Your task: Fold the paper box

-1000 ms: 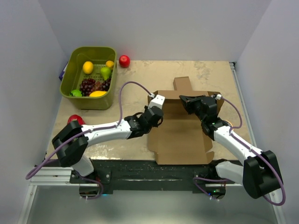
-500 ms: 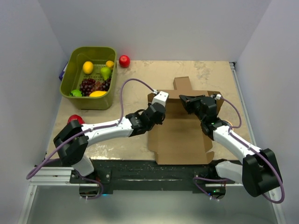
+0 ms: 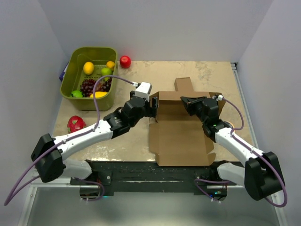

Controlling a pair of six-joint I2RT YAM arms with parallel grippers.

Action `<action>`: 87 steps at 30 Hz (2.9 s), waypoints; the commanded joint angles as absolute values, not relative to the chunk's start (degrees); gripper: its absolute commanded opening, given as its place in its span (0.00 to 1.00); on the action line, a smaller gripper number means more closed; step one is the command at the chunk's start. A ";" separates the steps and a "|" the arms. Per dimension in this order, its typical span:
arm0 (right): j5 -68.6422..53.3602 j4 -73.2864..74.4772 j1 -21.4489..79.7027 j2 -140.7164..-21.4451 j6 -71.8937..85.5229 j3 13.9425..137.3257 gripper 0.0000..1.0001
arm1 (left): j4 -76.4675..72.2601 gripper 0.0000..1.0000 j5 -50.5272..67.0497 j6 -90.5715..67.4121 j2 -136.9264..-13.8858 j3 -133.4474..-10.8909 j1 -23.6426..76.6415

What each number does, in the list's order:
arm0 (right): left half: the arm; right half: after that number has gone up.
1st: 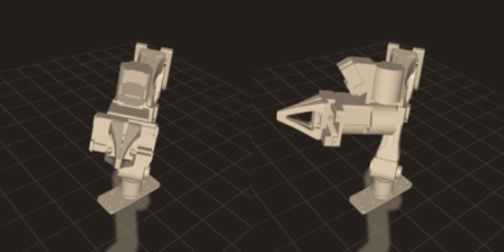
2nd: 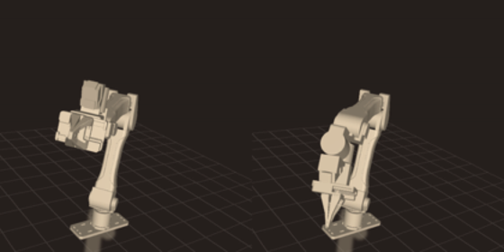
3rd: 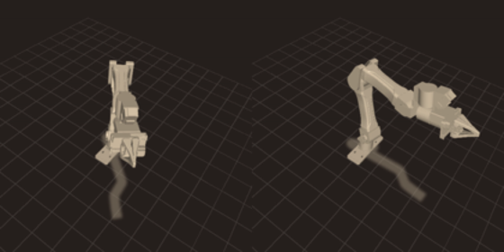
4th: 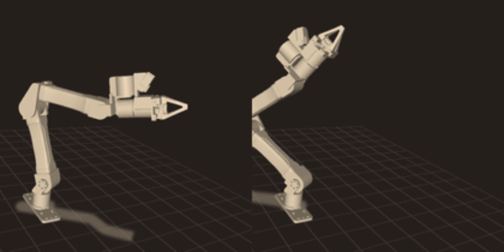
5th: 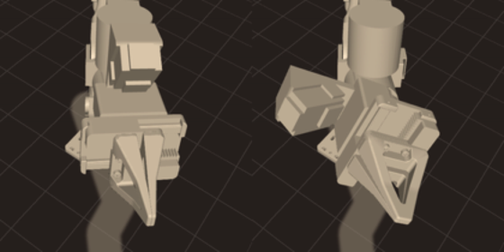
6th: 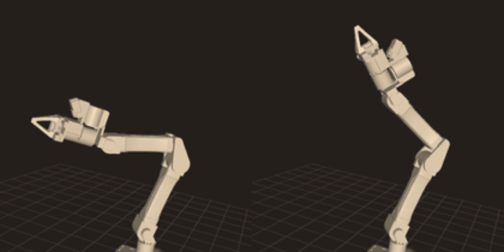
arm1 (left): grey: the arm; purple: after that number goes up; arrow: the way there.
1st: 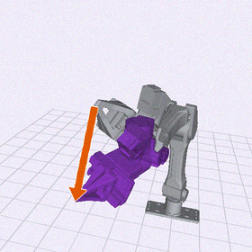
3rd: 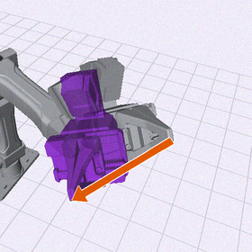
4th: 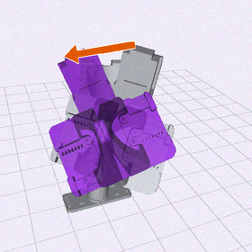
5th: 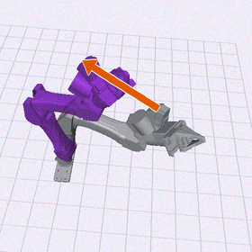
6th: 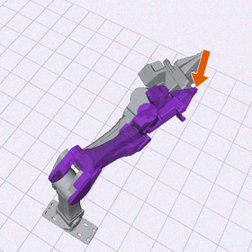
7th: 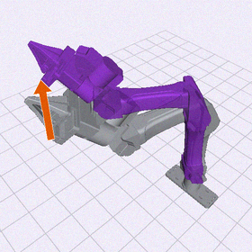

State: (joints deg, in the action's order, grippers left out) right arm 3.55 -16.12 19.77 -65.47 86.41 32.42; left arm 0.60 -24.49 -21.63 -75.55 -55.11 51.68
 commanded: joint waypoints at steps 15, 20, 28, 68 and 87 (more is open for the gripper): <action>3.78 -10.02 20.30 -61.71 75.85 29.09 0.39 | -0.26 0.01 -28.74 -18.11 -87.71 -57.39 51.59; 3.25 -13.09 20.30 -58.10 69.71 27.69 0.66 | -0.09 0.00 -29.79 -17.67 -88.41 -58.18 51.59; 4.05 -15.55 21.27 -47.92 55.49 26.80 0.85 | 4.04 0.00 -30.59 -18.54 -89.47 -59.68 51.50; 7.48 -31.91 50.71 -93.61 47.37 29.44 0.24 | 7.91 0.00 -24.52 -23.38 -88.24 -60.91 51.24; 20.64 -0.71 50.45 -52.75 55.52 33.04 0.89 | 3.16 0.00 -30.41 -26.10 -88.07 -52.47 53.87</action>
State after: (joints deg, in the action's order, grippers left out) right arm 13.02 -9.19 50.61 -57.82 50.13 29.45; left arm 0.05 -29.56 -24.84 -87.94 -53.76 52.40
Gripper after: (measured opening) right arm 0.868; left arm 0.027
